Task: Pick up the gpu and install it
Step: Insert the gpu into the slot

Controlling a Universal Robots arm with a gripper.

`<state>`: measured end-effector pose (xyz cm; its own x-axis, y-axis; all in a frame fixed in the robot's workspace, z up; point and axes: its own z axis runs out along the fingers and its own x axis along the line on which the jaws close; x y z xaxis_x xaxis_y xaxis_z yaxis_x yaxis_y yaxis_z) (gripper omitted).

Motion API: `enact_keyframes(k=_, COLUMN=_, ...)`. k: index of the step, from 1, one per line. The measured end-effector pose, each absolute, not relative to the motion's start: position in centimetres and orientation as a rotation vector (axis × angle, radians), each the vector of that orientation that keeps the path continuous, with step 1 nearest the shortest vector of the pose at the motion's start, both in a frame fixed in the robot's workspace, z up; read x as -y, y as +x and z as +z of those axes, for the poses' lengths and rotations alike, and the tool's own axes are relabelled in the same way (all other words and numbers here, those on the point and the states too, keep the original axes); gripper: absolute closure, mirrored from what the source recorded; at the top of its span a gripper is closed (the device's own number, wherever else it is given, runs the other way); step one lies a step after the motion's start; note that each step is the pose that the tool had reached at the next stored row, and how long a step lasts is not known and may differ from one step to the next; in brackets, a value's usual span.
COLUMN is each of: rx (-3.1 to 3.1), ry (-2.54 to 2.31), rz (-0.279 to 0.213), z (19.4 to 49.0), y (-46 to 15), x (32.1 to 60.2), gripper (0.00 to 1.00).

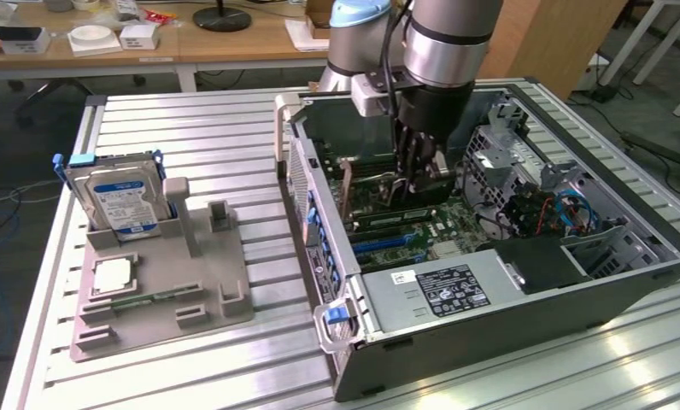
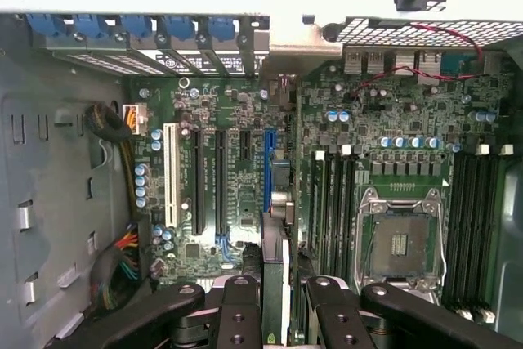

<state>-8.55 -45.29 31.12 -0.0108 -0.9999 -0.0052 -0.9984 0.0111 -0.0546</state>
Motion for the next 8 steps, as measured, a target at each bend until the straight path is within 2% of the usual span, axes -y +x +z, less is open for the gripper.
enact_keyframes(k=8, rx=-2.203, ry=-2.179, rz=-0.054, z=30.57, y=-8.56, x=45.58, gripper=0.74)
